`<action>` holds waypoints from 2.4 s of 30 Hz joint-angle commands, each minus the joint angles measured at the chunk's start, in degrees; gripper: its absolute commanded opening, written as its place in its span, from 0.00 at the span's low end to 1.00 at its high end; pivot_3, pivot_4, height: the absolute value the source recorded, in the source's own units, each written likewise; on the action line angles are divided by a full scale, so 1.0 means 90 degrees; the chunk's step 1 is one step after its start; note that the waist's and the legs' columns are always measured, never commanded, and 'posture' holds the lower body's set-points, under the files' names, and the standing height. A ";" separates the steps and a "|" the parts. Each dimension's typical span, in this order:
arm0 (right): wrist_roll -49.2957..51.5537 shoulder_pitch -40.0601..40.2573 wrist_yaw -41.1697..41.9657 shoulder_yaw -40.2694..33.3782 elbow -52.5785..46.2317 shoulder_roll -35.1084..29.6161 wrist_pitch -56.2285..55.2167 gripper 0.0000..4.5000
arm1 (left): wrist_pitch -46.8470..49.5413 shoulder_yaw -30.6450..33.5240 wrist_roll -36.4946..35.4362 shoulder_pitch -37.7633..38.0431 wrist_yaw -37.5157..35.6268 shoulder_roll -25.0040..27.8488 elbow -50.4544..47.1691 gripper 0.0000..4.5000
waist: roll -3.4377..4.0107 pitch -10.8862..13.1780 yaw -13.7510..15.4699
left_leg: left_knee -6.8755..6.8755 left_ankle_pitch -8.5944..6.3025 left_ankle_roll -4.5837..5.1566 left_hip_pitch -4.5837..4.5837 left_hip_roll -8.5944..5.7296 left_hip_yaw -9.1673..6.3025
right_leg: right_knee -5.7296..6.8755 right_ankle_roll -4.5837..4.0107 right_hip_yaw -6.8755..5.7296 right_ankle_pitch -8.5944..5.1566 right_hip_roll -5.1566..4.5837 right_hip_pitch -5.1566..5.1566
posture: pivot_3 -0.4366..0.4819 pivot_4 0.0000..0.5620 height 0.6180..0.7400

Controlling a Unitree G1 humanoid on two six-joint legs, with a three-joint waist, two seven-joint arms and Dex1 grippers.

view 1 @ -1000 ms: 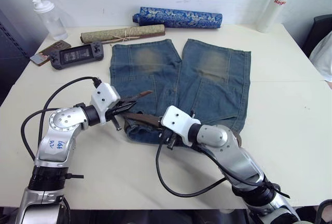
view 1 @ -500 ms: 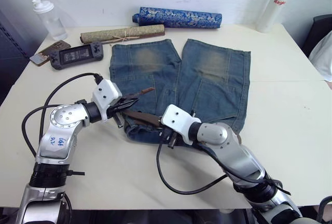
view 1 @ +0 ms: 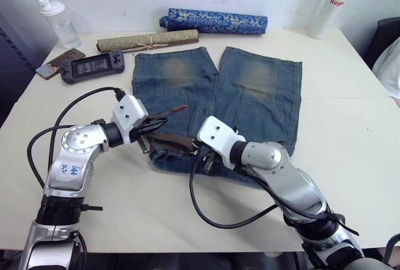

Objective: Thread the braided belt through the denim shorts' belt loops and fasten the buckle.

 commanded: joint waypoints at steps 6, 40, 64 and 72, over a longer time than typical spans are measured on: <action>0.0029 0.0069 -0.0230 0.0168 0.0302 -0.0015 -0.0486 0.02 | -0.0039 0.0114 -0.0103 -0.0052 0.0081 0.0053 -0.0263 0.00 | 0.0000 0.0000 -0.0012 | 0.0000 0.0000 0.0000 0.0000 0.0000 0.0000 | 0.0001 0.0000 0.0000 0.0000 0.0000 -0.0001 | 0.48 0.27 0.16; -0.2189 -0.0039 0.0823 0.2251 0.1191 -0.1092 -0.2350 0.02 | -0.0095 -0.0551 -0.0053 -0.1401 -0.0029 -0.0400 0.0201 0.00 | -0.0028 -0.0018 -0.0065 | 0.0001 0.0000 0.0000 0.0002 -0.0001 -0.0005 | 0.0000 0.0000 -0.0007 0.0000 0.0002 0.0008 | 0.48 0.27 0.16; -0.3728 -0.0133 0.1811 0.2282 0.1955 -0.0981 -0.4724 0.02 | -0.2672 -0.2053 0.0705 -0.5173 -0.1237 -0.3682 0.4858 0.00 | -0.0042 -0.0033 -0.0097 | 0.0002 0.0003 0.0002 0.0004 -0.0005 0.0006 | -0.0006 0.0010 -0.0005 0.0003 0.0001 0.0014 | 0.48 0.27 0.16; -0.3890 0.0022 0.2062 0.2074 0.1950 -0.0839 -0.4967 0.02 | -0.2847 -0.1997 0.0696 -0.5343 -0.1380 -0.4069 0.5168 0.00 | -0.0041 -0.0033 -0.0013 | 0.0003 0.0004 0.0004 0.0004 -0.0007 0.0005 | -0.0006 0.0014 -0.0005 0.0004 -0.0001 0.0019 | 0.48 0.27 0.16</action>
